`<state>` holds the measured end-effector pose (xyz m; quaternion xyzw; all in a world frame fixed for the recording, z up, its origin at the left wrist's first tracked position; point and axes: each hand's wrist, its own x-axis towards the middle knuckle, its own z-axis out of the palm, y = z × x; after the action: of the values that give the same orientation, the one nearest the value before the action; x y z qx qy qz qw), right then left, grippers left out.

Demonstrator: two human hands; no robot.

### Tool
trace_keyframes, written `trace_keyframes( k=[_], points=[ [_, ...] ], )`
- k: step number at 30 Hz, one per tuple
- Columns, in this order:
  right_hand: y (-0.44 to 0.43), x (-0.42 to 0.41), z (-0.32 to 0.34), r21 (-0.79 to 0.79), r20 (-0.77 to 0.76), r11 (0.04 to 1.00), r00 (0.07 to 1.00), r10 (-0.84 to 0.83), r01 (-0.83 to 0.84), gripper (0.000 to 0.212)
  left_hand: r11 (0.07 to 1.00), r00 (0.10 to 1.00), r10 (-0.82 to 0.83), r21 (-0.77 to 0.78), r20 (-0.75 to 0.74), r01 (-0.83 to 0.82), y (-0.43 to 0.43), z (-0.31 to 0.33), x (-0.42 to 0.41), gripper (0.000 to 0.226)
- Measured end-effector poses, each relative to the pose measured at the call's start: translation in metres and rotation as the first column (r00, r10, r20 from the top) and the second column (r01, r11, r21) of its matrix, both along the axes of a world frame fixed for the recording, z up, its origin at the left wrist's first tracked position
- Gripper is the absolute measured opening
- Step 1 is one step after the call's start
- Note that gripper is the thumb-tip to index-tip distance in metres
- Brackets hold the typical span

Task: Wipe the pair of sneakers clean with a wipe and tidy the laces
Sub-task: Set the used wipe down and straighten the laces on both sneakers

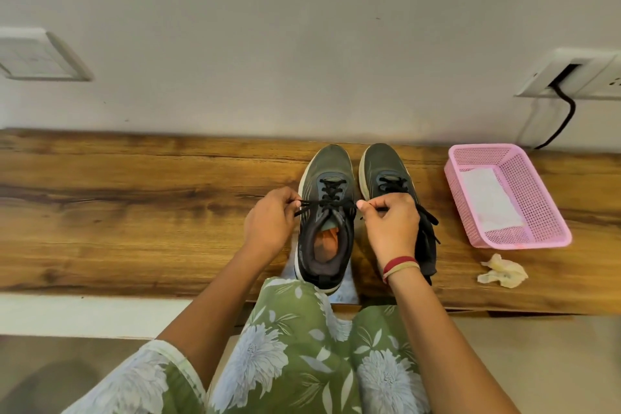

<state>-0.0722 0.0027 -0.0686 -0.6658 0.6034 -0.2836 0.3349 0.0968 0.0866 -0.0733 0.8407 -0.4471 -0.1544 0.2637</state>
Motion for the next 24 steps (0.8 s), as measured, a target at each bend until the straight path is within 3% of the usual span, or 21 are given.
trace_keyframes(
  k=[3,5,7,9,11,13,15,19,24],
  points=[
    [0.012,0.003,0.010,0.118,0.198,0.991,0.979,0.039,-0.064,0.012,0.997,0.988,0.048,-0.055,-0.146,-0.057,0.001,0.000,-0.005,0.008],
    [0.016,0.005,0.015,0.279,0.413,0.958,0.909,-0.059,-0.064,0.007,0.982,0.899,0.070,-0.131,-0.432,-0.139,-0.001,0.002,-0.012,0.007],
    [0.020,0.009,0.016,0.466,0.576,0.881,0.783,-0.235,-0.079,0.012,0.943,0.651,0.120,-0.119,-0.750,-0.311,-0.006,0.007,-0.019,0.010],
    [0.023,0.012,0.015,0.554,0.632,0.824,0.703,-0.327,-0.115,0.027,0.904,0.395,0.165,-0.021,-0.903,-0.426,-0.008,0.012,-0.026,0.013],
    [0.025,0.014,0.012,0.561,0.636,0.818,0.700,-0.324,-0.130,0.033,0.868,0.228,0.164,0.031,-0.960,-0.495,-0.011,0.016,-0.029,0.022],
    [0.025,0.013,0.008,0.515,0.576,0.851,0.777,-0.256,-0.101,0.036,0.841,0.144,0.170,0.067,-0.975,-0.537,-0.014,0.018,-0.030,0.035],
    [0.027,0.010,0.005,0.426,0.453,0.904,0.876,-0.167,-0.048,0.040,0.839,0.160,0.225,0.108,-0.961,-0.533,-0.019,0.021,-0.032,0.046],
    [0.035,0.009,0.005,0.196,0.272,0.979,0.962,-0.008,-0.047,0.040,0.856,0.291,0.286,0.108,-0.913,-0.505,-0.032,0.018,-0.036,0.069],
    [0.030,0.010,0.011,0.118,0.240,0.987,0.968,0.074,-0.105,0.030,0.874,0.384,0.287,0.075,-0.877,-0.481,-0.038,0.016,-0.038,0.053]
  ],
)
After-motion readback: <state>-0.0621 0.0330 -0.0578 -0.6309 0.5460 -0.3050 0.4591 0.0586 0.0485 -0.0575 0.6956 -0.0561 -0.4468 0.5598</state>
